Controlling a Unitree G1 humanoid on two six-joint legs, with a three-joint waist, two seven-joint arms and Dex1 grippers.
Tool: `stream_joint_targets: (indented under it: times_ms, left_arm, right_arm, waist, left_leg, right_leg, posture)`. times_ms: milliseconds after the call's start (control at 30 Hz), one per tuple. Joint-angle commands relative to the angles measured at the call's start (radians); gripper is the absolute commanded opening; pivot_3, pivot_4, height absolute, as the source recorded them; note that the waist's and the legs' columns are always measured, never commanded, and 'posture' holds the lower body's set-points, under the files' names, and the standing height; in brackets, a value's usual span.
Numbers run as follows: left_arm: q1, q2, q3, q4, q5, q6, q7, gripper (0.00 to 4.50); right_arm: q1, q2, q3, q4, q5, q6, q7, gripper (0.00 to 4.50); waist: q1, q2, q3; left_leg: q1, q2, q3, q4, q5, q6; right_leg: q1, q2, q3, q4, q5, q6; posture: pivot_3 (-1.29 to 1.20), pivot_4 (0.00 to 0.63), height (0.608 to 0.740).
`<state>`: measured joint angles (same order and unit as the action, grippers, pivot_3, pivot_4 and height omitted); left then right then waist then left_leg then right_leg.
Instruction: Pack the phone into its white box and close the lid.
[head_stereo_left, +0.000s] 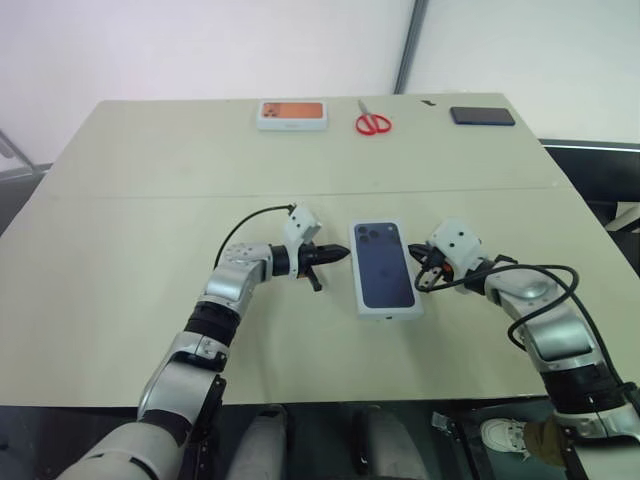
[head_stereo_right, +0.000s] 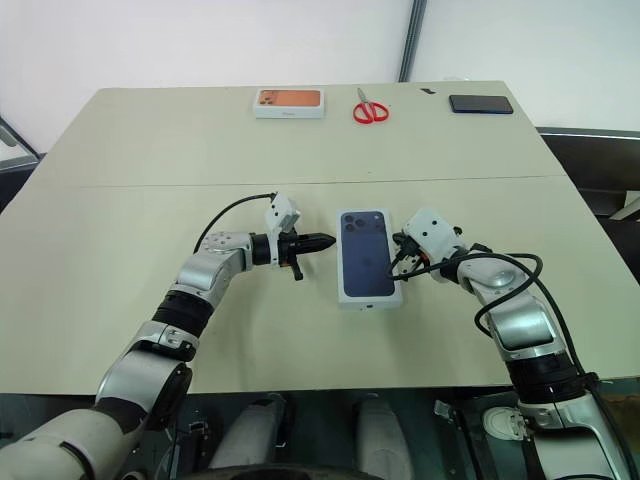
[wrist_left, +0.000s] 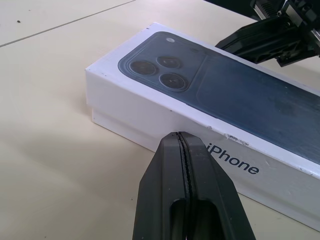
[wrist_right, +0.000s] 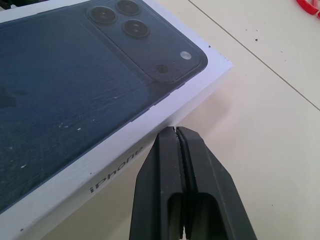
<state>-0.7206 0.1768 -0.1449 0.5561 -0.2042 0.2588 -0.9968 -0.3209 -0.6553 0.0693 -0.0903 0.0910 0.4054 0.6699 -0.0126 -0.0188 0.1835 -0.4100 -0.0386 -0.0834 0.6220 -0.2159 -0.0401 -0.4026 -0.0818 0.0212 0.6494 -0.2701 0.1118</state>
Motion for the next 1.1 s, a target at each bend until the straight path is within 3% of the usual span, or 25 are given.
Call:
stream_joint_targets:
  times_ms: [33,367,567,833,967,1100]
  left_arm:
    - [-0.018,0.002,-0.003,-0.022,0.006,-0.020,-0.005,0.00]
    - [-0.039,0.049,0.064,-0.002,-0.026,-0.030,0.021,0.00]
    - [-0.146,-0.023,0.122,0.042,-0.079,-0.008,0.057,0.00]
    - [-0.147,-0.093,0.057,0.109,-0.033,-0.038,0.014,0.00]
    - [-0.085,-0.050,-0.056,0.140,0.073,-0.045,-0.018,0.00]
    - [-0.038,-0.030,-0.050,0.110,0.054,-0.062,-0.049,0.00]
  right_arm:
    - [0.005,0.000,0.006,-0.015,-0.015,-0.025,0.007,0.06]
    - [-0.049,-0.009,-0.044,0.035,-0.047,-0.044,-0.029,0.06]
    - [-0.116,0.035,-0.066,0.044,0.016,-0.070,-0.002,0.06]
    - [-0.053,0.041,0.059,-0.017,0.003,-0.073,0.111,0.06]
    - [0.023,-0.044,0.140,-0.057,-0.050,-0.090,0.200,0.06]
    - [0.039,-0.063,0.125,-0.095,-0.006,-0.049,0.238,0.06]
  waist:
    - [0.000,0.000,0.000]
    - [-0.001,0.000,0.000]
    - [0.003,0.000,0.000]
    - [-0.005,0.000,0.000]
    - [-0.005,0.001,-0.001]
    - [-0.003,-0.001,-0.003]
  left_leg:
    - [0.000,0.000,0.000,0.000,0.000,0.000]
    - [0.000,0.000,0.000,0.000,0.000,0.000]
    - [0.000,0.000,0.000,0.001,0.000,0.000]
    - [0.000,0.000,-0.001,0.003,-0.001,0.001]
    - [0.001,0.000,-0.001,0.004,-0.001,0.001]
    - [0.006,0.000,-0.001,0.004,-0.002,0.002]
  right_leg:
    - [0.000,0.000,0.000,0.000,0.000,0.000]
    - [0.000,0.000,0.000,0.001,0.000,0.000]
    - [0.000,0.000,0.000,0.000,0.000,0.000]
    - [0.002,0.000,-0.001,0.000,0.000,0.001]
    - [0.003,0.000,-0.001,0.001,0.000,0.001]
    - [0.009,0.001,-0.002,-0.001,-0.001,0.001]
  posture:
    - [0.00,0.150,0.740]
    - [0.00,0.150,0.740]
    - [0.00,0.150,0.740]
    - [0.00,0.150,0.740]
    - [0.00,0.150,0.740]
    - [0.00,0.150,0.740]
